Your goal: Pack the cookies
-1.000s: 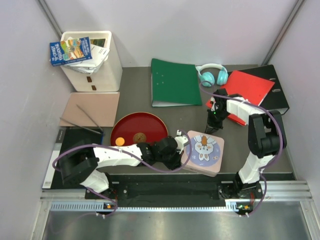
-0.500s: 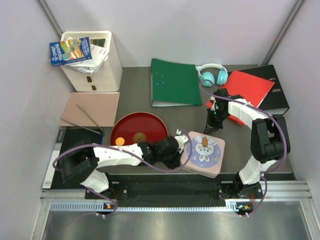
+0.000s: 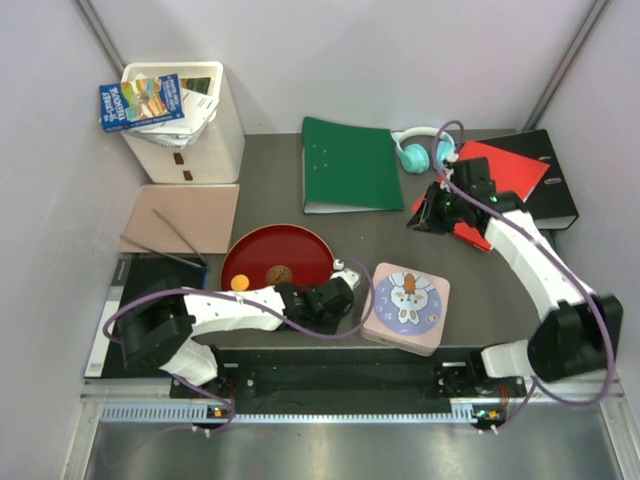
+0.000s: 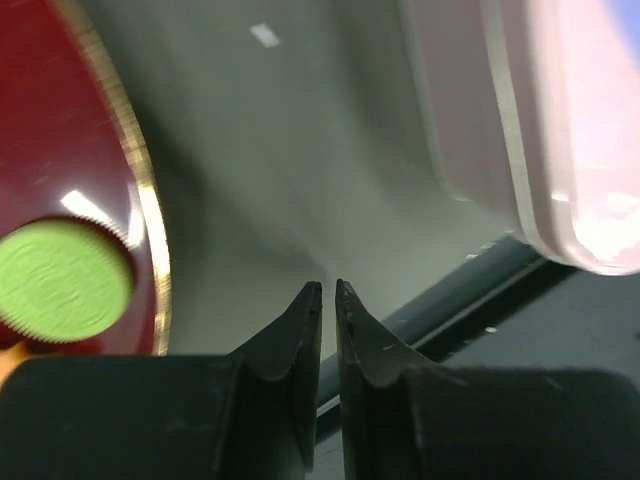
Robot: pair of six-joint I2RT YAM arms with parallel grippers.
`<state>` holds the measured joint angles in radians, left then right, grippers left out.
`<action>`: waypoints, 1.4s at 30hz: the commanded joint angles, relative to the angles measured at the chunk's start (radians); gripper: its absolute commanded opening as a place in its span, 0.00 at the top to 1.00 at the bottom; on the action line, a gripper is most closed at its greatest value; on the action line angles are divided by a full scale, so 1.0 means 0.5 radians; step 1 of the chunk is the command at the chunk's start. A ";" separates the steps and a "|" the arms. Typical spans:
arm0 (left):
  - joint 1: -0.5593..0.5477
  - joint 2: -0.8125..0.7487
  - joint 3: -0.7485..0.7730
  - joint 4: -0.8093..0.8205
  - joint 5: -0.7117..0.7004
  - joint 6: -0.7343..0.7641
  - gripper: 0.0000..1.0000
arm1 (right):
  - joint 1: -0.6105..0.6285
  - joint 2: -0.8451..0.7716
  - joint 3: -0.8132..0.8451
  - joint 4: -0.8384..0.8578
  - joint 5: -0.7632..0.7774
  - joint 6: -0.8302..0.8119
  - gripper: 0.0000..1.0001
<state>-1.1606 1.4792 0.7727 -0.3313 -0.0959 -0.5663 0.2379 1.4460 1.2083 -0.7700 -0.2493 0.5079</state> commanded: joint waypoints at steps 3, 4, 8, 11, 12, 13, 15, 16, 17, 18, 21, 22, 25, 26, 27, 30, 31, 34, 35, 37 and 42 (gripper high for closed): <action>0.057 -0.123 0.117 -0.270 -0.317 -0.147 0.79 | 0.024 -0.517 -0.605 0.891 -0.688 0.398 0.85; 0.078 -0.139 0.136 -0.285 -0.327 -0.150 0.78 | 0.030 -0.548 -0.686 0.950 -0.725 0.450 0.88; 0.247 -0.182 0.276 -0.313 -0.287 -0.132 0.69 | 0.049 -0.671 -1.044 1.018 -0.795 0.408 0.92; 0.327 -0.203 0.417 -0.313 -0.250 -0.073 0.63 | 0.049 -0.689 -1.201 1.043 -0.830 0.380 0.93; 0.336 -0.206 0.455 -0.307 -0.232 -0.052 0.62 | 0.049 -0.695 -1.229 1.055 -0.833 0.374 0.93; 0.351 -0.206 0.494 -0.301 -0.222 -0.024 0.62 | 0.049 -0.698 -1.251 1.077 -0.839 0.374 0.93; 0.352 -0.197 0.602 -0.246 -0.189 0.043 0.62 | 0.049 -0.686 -1.303 1.117 -0.842 0.377 0.93; 0.355 -0.197 0.657 -0.206 -0.110 0.065 0.62 | 0.049 -0.668 -1.315 1.129 -0.842 0.368 0.93; 0.352 -0.191 0.676 -0.172 -0.063 0.095 0.62 | 0.049 -0.653 -1.346 1.156 -0.851 0.368 0.93; 0.355 -0.188 0.694 -0.138 -0.023 0.105 0.63 | 0.049 -0.607 -1.361 1.172 -0.854 0.362 0.93; 0.355 -0.142 0.728 -0.019 0.161 0.111 0.64 | 0.049 -0.539 -1.422 1.218 -0.857 0.352 0.94; 0.352 -0.136 0.725 0.021 0.179 0.111 0.65 | 0.049 -0.527 -1.438 1.227 -0.854 0.349 0.94; 0.352 -0.105 0.704 0.061 0.336 0.120 0.66 | 0.049 -0.481 -1.502 1.255 -0.836 0.343 0.94; 0.352 -0.099 0.700 0.064 0.376 0.129 0.66 | 0.049 -0.468 -1.524 1.258 -0.824 0.331 0.94; 0.352 -0.093 0.691 0.067 0.406 0.142 0.66 | 0.049 -0.456 -1.533 1.249 -0.818 0.325 0.94; 0.352 -0.087 0.676 0.080 0.492 0.188 0.66 | 0.049 -0.404 -1.558 1.258 -0.814 0.300 0.95; 0.352 -0.084 0.673 0.083 0.517 0.209 0.66 | 0.052 -0.404 -1.561 1.255 -0.805 0.297 0.95; 0.352 -0.068 0.673 0.107 0.661 0.255 0.65 | 0.049 -0.404 -1.548 1.230 -0.790 0.285 0.95; 0.352 -0.062 0.670 0.123 0.719 0.270 0.65 | 0.049 -0.404 -1.530 1.224 -0.787 0.282 0.95; 0.352 -0.047 0.654 0.150 0.885 0.301 0.65 | 0.049 -0.401 -1.512 1.212 -0.781 0.273 0.96; 0.349 0.048 0.504 0.319 1.235 0.317 0.66 | 0.049 -0.407 -1.460 1.169 -0.762 0.260 0.96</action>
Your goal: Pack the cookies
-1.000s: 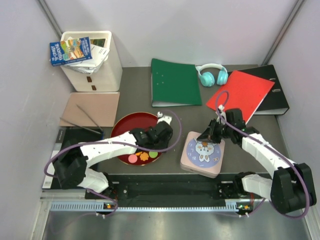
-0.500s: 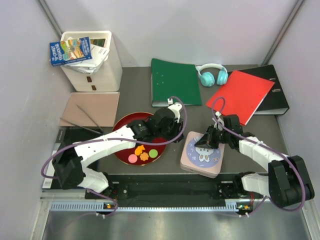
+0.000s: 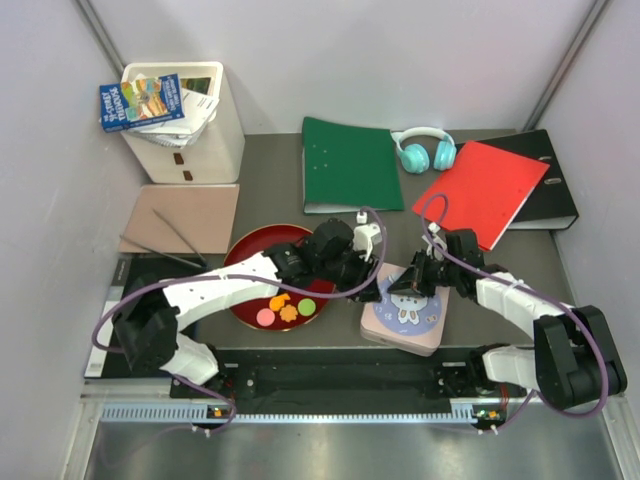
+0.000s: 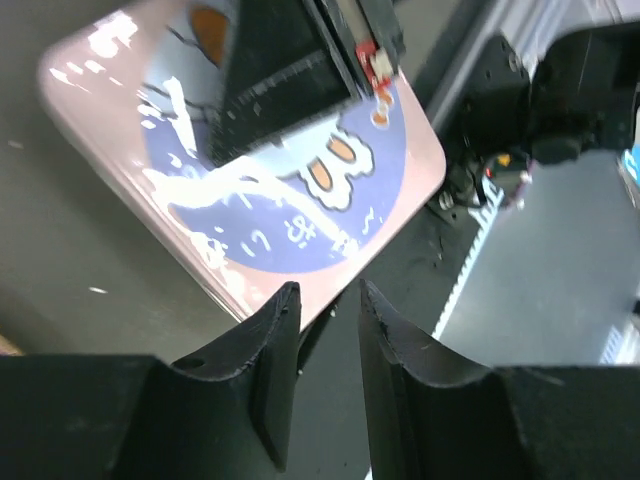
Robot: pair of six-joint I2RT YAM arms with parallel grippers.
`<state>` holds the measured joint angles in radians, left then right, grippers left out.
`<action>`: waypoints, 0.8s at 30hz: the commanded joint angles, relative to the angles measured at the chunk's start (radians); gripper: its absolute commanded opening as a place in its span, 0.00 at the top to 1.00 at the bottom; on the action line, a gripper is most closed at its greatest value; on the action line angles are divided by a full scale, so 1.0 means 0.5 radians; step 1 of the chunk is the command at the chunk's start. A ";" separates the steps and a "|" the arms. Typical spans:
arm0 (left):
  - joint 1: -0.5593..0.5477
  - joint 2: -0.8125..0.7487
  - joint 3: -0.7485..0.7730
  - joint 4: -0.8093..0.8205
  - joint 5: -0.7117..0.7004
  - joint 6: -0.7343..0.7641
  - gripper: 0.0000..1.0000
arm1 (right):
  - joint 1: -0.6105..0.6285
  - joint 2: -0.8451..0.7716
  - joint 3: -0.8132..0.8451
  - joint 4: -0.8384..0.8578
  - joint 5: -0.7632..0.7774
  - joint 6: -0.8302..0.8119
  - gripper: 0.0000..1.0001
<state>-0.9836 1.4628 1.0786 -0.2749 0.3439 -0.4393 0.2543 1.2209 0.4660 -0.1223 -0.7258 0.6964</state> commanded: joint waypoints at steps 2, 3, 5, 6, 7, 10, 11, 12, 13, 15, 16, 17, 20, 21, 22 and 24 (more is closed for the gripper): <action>-0.005 0.163 -0.148 0.182 0.438 0.056 0.66 | 0.016 0.046 0.034 -0.130 0.188 -0.113 0.96; -0.005 0.264 -0.157 0.172 0.456 0.059 0.67 | 0.016 0.046 0.037 -0.130 0.184 -0.113 0.96; -0.015 0.363 -0.157 0.108 0.493 0.081 0.71 | 0.016 0.049 0.053 -0.142 0.184 -0.116 0.96; -0.024 0.448 -0.151 0.081 0.493 0.090 0.72 | 0.016 0.049 0.062 -0.163 0.184 -0.126 0.96; -0.027 0.480 -0.126 0.038 0.481 0.117 0.73 | 0.016 0.052 0.083 -0.176 0.184 -0.129 0.96; -0.033 0.486 -0.129 -0.002 0.417 0.133 0.75 | 0.016 0.046 0.129 -0.216 0.191 -0.150 0.96; -0.033 0.465 -0.135 0.013 0.359 0.136 0.75 | 0.016 0.040 0.139 -0.222 0.194 -0.150 0.96; -0.033 0.407 -0.132 0.016 0.334 0.142 0.75 | 0.016 0.037 0.154 -0.231 0.194 -0.147 0.96; -0.030 0.376 -0.120 0.013 0.310 0.148 0.75 | 0.016 0.031 0.181 -0.237 0.194 -0.144 0.96; -0.030 0.275 -0.047 -0.024 0.211 0.164 0.69 | 0.016 -0.015 0.212 -0.240 0.191 -0.123 0.96; -0.030 0.235 -0.019 -0.033 0.163 0.164 0.67 | 0.016 -0.039 0.249 -0.237 0.200 -0.110 0.96; -0.027 0.155 0.011 -0.039 0.120 0.164 0.64 | 0.016 -0.085 0.270 -0.237 0.203 -0.104 0.95; -0.027 0.014 0.131 -0.049 -0.074 0.173 0.53 | 0.016 -0.183 0.372 -0.240 0.224 -0.071 0.93; -0.027 -0.014 0.171 -0.033 -0.171 0.158 0.49 | 0.016 -0.202 0.399 -0.243 0.236 -0.061 0.91; -0.024 -0.032 0.187 -0.027 -0.218 0.142 0.41 | 0.016 -0.214 0.460 -0.249 0.240 -0.058 0.90; -0.024 -0.088 0.208 -0.009 -0.289 0.124 0.36 | 0.016 -0.254 0.519 -0.268 0.255 -0.055 0.88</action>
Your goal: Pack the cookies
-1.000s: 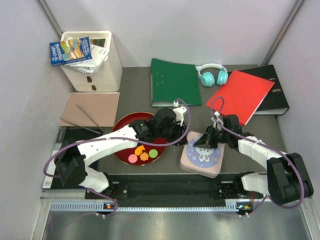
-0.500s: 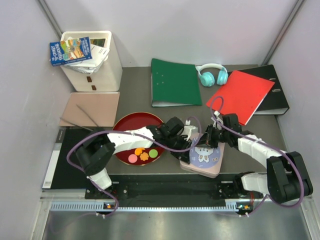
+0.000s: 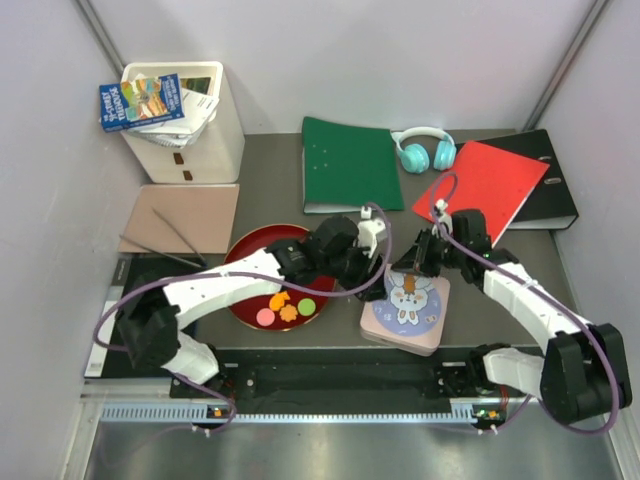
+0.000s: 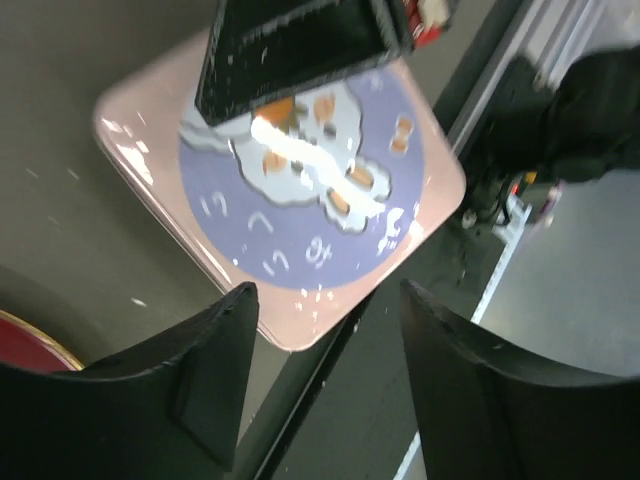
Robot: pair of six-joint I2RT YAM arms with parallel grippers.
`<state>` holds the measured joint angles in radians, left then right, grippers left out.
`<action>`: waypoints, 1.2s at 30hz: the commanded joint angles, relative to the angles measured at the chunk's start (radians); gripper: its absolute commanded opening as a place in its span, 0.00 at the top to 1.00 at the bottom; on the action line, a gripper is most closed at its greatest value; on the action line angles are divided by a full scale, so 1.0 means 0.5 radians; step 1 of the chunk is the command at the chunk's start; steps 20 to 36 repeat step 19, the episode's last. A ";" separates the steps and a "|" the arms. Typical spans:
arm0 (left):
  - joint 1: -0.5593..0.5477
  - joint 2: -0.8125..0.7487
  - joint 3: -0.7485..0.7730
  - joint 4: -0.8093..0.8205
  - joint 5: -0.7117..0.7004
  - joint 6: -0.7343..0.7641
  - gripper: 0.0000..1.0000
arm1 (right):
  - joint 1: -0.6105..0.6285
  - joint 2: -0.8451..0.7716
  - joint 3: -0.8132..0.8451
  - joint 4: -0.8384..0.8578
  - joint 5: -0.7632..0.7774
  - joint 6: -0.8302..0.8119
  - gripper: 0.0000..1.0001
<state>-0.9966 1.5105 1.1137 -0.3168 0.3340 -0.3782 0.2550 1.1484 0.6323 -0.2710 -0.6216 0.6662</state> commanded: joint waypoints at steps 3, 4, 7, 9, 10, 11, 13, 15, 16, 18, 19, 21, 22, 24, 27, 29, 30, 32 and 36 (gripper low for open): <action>0.005 -0.208 0.153 0.032 -0.437 -0.035 0.14 | 0.015 -0.167 0.297 -0.010 0.102 -0.001 0.79; 0.005 -0.208 0.156 -0.022 -0.547 -0.050 0.13 | 0.015 -0.186 0.333 -0.016 0.117 -0.010 0.75; 0.033 -0.189 0.163 -0.121 -0.735 -0.170 0.11 | 0.015 -0.250 0.374 -0.029 0.197 -0.062 0.60; 0.066 -0.159 0.175 -0.240 -0.864 -0.292 0.11 | 0.015 -0.278 0.386 -0.096 0.288 -0.145 0.51; 0.070 -0.149 0.184 -0.286 -0.925 -0.326 0.11 | 0.015 -0.315 0.401 -0.123 0.329 -0.173 0.50; 0.070 -0.128 0.199 -0.387 -1.068 -0.360 0.11 | 0.018 -0.330 0.401 -0.145 0.365 -0.200 0.48; 0.070 -0.122 0.224 -0.452 -1.158 -0.400 0.10 | 0.018 -0.361 0.398 -0.200 0.439 -0.280 0.46; 0.079 -0.116 0.230 -0.501 -1.156 -0.349 0.11 | 0.018 -0.410 0.398 -0.225 0.503 -0.329 0.45; 0.079 -0.122 0.221 -0.489 -1.125 -0.302 0.14 | 0.021 -0.419 0.410 -0.243 0.519 -0.344 0.45; 0.085 -0.152 0.190 -0.453 -1.125 -0.247 0.14 | 0.027 -0.419 0.426 -0.249 0.547 -0.375 0.45; 0.091 -0.158 0.202 -0.471 -1.131 -0.247 0.11 | 0.021 -0.416 0.444 -0.237 0.556 -0.372 0.44; 0.091 -0.158 0.202 -0.471 -1.131 -0.247 0.11 | 0.021 -0.416 0.444 -0.237 0.556 -0.372 0.44; 0.091 -0.158 0.202 -0.471 -1.131 -0.247 0.11 | 0.021 -0.416 0.444 -0.237 0.556 -0.372 0.44; 0.091 -0.158 0.202 -0.471 -1.131 -0.247 0.11 | 0.021 -0.416 0.444 -0.237 0.556 -0.372 0.44; 0.091 -0.158 0.202 -0.471 -1.131 -0.247 0.11 | 0.021 -0.416 0.444 -0.237 0.556 -0.372 0.44; 0.091 -0.158 0.202 -0.471 -1.131 -0.247 0.11 | 0.021 -0.416 0.444 -0.237 0.556 -0.372 0.44; 0.091 -0.158 0.202 -0.471 -1.131 -0.247 0.11 | 0.021 -0.416 0.444 -0.237 0.556 -0.372 0.44; 0.091 -0.158 0.202 -0.471 -1.131 -0.247 0.11 | 0.021 -0.416 0.444 -0.237 0.556 -0.372 0.44; 0.091 -0.158 0.202 -0.471 -1.131 -0.247 0.11 | 0.021 -0.416 0.444 -0.237 0.556 -0.372 0.44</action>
